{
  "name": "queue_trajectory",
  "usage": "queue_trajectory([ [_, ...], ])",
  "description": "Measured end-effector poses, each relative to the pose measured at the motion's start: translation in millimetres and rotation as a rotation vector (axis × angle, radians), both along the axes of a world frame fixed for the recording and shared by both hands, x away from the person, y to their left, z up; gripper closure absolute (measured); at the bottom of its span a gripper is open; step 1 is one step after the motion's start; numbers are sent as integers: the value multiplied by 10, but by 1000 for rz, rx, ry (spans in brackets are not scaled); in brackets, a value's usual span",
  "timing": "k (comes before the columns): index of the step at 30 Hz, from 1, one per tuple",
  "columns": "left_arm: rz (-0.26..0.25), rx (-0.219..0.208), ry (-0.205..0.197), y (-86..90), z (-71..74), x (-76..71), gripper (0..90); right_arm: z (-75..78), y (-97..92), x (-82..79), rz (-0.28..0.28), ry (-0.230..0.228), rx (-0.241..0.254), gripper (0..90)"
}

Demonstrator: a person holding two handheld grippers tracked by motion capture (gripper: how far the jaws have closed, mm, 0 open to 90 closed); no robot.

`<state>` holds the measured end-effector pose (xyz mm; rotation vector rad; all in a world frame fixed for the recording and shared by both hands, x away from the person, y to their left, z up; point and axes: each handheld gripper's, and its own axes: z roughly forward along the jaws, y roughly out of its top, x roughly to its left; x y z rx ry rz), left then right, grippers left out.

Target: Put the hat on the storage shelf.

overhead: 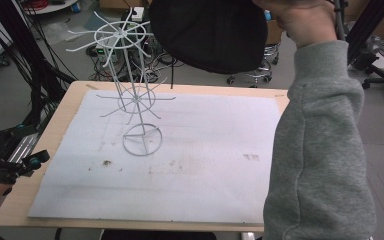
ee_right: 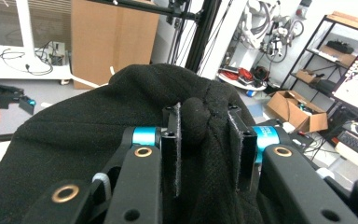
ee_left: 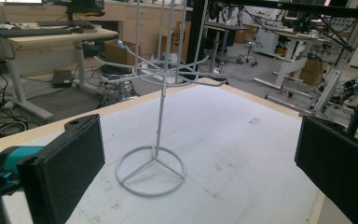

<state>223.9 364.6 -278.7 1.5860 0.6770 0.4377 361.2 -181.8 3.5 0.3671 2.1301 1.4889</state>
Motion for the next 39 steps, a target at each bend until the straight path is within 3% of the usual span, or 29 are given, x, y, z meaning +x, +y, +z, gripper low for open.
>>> queue_trajectory([
  [14, 29, 0, 4, 59, -6, -39, 17, -41, 237, 209, 24, 5, 3, 714],
  [30, 25, 1, 8, 43, -16, -32, 17, -196, 287, 283, -7, 16, 15, 713],
  [39, 21, 1, 10, 28, -23, -24, 17, -335, 285, 315, -4, 49, 23, 712],
])
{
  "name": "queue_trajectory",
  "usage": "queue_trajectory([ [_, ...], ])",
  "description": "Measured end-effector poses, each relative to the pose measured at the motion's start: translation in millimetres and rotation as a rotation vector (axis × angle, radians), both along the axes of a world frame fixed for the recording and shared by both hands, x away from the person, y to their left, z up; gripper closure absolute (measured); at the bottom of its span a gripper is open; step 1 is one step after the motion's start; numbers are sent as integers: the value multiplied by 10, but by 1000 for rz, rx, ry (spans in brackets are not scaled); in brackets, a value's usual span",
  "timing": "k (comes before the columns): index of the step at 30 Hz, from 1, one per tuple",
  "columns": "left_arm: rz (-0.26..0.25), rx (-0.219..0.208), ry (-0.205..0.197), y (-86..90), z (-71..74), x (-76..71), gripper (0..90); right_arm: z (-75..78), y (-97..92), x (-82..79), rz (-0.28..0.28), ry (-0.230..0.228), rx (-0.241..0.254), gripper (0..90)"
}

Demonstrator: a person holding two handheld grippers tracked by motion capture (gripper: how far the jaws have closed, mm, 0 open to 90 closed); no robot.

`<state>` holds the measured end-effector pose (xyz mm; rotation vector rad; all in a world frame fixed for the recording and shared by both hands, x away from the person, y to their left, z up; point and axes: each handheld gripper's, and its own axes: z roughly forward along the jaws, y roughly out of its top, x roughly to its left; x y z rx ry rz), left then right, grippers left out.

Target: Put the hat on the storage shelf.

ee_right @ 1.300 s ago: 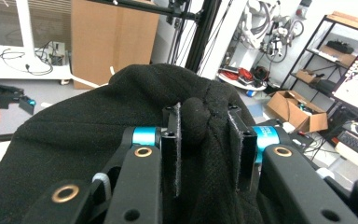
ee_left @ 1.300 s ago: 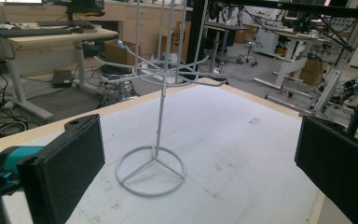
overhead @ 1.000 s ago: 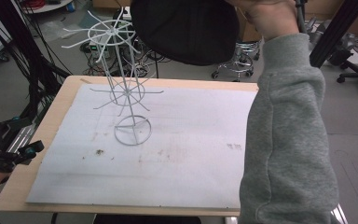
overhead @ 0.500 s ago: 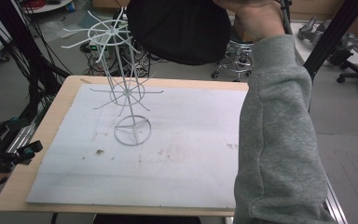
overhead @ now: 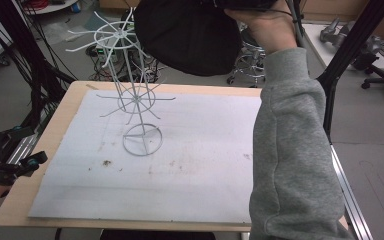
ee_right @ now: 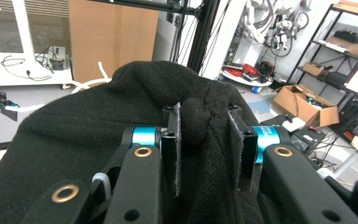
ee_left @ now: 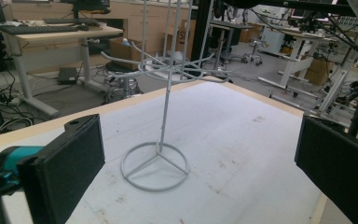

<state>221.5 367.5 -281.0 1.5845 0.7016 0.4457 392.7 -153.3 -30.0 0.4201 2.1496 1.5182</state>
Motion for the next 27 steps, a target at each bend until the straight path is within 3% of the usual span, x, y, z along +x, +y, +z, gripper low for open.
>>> queue_trajectory([
  [12, -8, 5, 4, -34, -13, 13, 17, -221, -66, -1, 22, 43, 23, 703],
  [27, -14, 14, 9, -72, -31, 29, 17, -455, -43, -9, 49, 75, -3, 694],
])
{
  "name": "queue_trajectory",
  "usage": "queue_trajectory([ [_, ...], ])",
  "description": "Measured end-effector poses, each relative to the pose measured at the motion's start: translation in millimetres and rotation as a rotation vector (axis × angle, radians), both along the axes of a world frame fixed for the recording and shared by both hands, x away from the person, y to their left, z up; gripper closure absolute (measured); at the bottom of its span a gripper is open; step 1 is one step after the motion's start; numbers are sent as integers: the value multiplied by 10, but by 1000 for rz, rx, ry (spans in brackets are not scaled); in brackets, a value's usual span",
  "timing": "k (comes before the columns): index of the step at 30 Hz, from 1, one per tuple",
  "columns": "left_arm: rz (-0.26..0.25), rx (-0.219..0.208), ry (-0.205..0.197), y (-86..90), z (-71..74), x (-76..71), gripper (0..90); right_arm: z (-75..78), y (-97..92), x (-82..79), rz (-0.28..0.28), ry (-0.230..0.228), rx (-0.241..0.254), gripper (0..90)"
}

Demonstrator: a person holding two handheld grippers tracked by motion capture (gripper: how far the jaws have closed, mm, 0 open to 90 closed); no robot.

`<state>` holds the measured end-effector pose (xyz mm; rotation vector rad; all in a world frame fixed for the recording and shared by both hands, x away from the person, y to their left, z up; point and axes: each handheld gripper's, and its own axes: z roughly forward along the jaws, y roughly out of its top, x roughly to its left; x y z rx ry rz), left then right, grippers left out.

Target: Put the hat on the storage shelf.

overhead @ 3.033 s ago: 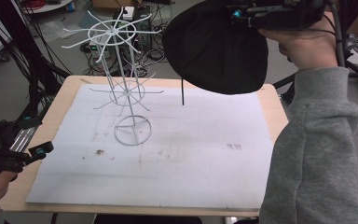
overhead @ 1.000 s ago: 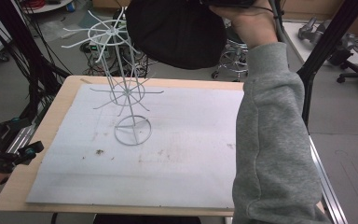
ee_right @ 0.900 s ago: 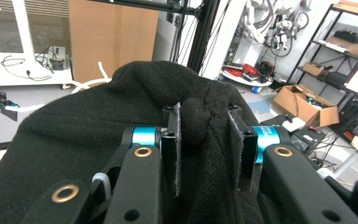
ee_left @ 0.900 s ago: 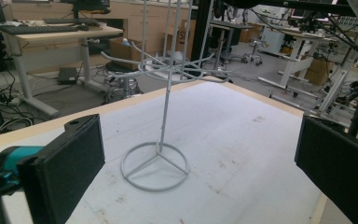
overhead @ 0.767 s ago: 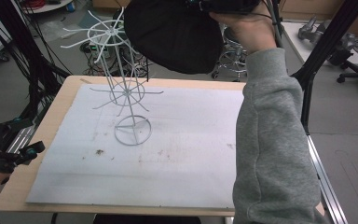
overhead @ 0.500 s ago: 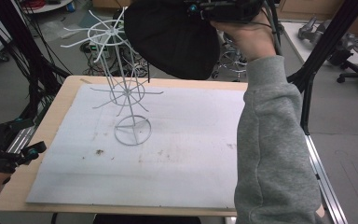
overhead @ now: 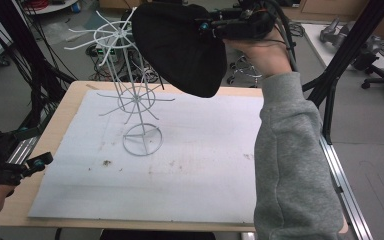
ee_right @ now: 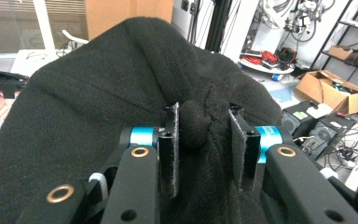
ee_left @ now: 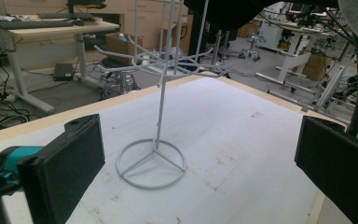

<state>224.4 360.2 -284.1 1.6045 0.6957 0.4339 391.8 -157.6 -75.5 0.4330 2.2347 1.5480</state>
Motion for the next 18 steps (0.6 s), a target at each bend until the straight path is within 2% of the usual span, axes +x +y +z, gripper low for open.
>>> queue_trajectory([
  [8, -4, 2, 4, -16, -10, 10, 17, -176, -22, 39, 14, 45, 2, 683],
  [13, -5, 8, 3, -32, -12, 11, 17, -251, -13, 56, 26, 50, 11, 680],
  [18, -5, 5, 1, -34, -10, 9, 17, -307, -10, 78, 32, 74, -8, 673],
])
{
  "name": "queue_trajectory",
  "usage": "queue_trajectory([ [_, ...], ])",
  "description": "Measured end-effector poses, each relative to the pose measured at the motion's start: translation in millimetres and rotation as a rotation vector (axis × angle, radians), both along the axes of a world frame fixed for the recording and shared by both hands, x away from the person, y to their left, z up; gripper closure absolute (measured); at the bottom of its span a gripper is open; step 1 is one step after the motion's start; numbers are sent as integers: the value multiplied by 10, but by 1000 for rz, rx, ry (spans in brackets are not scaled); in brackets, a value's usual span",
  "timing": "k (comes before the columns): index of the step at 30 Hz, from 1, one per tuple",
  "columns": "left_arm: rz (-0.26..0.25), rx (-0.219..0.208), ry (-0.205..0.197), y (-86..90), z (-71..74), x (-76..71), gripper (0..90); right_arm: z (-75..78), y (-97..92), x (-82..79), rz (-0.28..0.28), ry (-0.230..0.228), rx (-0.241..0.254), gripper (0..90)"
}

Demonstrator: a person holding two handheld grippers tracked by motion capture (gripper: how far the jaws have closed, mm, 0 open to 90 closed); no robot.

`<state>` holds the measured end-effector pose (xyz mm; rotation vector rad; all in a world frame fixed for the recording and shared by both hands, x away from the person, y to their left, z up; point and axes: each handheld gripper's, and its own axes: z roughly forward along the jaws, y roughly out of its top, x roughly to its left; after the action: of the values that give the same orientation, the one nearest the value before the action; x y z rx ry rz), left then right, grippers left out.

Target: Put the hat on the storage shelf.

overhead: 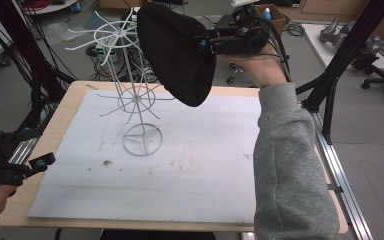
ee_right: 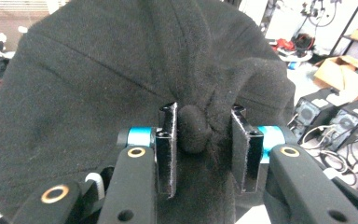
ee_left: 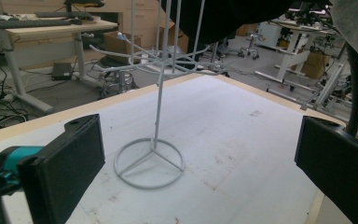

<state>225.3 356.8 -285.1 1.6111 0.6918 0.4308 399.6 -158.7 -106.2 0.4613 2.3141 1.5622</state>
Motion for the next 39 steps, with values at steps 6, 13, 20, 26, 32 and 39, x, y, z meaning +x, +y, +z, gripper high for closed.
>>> queue_trajectory([
  [6, -1, 0, -1, -2, 0, 0, 17, -58, 9, 26, 7, 17, -18, 659],
  [13, -2, 0, -1, -2, 0, 0, 17, -108, 21, 51, 8, 28, -14, 632],
  [20, -4, 3, 0, -4, -3, 7, 17, -123, 11, 57, 4, 33, -25, 568],
  [26, -4, 0, 0, -3, -2, 5, 17, -162, 20, 84, 2, 44, -63, 486],
  [32, -5, 4, 0, -8, -3, 6, 17, -173, 57, 83, 15, 49, -63, 465],
  [39, -2, 0, 1, 0, -3, 9, 17, -182, 56, 82, 21, 61, -61, 353],
])
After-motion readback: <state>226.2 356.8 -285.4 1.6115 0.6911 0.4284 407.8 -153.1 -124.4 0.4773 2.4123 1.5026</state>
